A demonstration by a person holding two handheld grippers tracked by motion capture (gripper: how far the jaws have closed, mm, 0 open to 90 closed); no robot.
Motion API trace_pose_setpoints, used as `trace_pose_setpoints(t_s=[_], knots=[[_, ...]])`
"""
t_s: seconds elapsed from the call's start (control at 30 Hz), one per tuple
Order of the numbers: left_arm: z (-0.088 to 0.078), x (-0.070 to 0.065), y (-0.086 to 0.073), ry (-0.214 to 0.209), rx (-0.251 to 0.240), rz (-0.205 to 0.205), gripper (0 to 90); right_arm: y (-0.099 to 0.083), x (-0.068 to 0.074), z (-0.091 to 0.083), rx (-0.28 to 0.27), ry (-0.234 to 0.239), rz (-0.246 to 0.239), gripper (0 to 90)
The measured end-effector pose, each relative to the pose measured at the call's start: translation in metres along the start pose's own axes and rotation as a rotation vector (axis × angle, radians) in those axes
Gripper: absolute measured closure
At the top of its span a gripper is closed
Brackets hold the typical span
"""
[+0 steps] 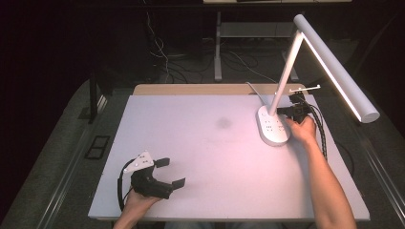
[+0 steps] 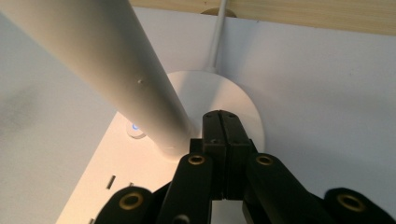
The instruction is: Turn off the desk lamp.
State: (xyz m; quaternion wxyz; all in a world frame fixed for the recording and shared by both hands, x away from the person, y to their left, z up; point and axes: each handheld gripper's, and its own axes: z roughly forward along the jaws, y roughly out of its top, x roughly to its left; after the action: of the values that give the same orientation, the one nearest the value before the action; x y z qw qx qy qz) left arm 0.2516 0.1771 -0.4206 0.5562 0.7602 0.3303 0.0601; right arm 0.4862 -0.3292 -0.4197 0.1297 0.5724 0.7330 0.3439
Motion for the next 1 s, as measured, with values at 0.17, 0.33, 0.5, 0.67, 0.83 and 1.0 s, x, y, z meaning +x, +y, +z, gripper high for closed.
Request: trace_pose_setpoints(t_s=[0.17,0.33,0.5,0.67,0.83,1.0], knots=[[-0.0005,-0.0006,0.0000,0.001,-0.001,-0.002,0.0,-0.0009,-0.0022,0.0002,-0.006,0.011,0.016,90.0],[0.0003,-0.0022,-0.0001,-0.003,0.001,0.003,0.0,-0.0018,-0.0015,0.0009,-0.012,0.004,0.024,90.0],[-0.0008,-0.0021,-0.0003,-0.002,-0.002,0.002,0.0,-0.0032,-0.0006,0.0009,-0.014,-0.002,0.033,90.0],[-0.0005,-0.0016,-0.0002,0.000,-0.002,0.001,0.0,-0.0038,-0.0002,0.0004,-0.017,-0.005,0.026,90.0],[-0.0003,-0.0009,-0.0002,0.002,-0.001,-0.003,0.0,-0.0036,-0.0007,-0.0008,-0.028,0.000,0.033,90.0],[-0.0005,-0.0011,-0.0003,0.002,-0.001,-0.003,0.0,-0.0033,0.0000,-0.0025,-0.012,-0.012,0.024,90.0]])
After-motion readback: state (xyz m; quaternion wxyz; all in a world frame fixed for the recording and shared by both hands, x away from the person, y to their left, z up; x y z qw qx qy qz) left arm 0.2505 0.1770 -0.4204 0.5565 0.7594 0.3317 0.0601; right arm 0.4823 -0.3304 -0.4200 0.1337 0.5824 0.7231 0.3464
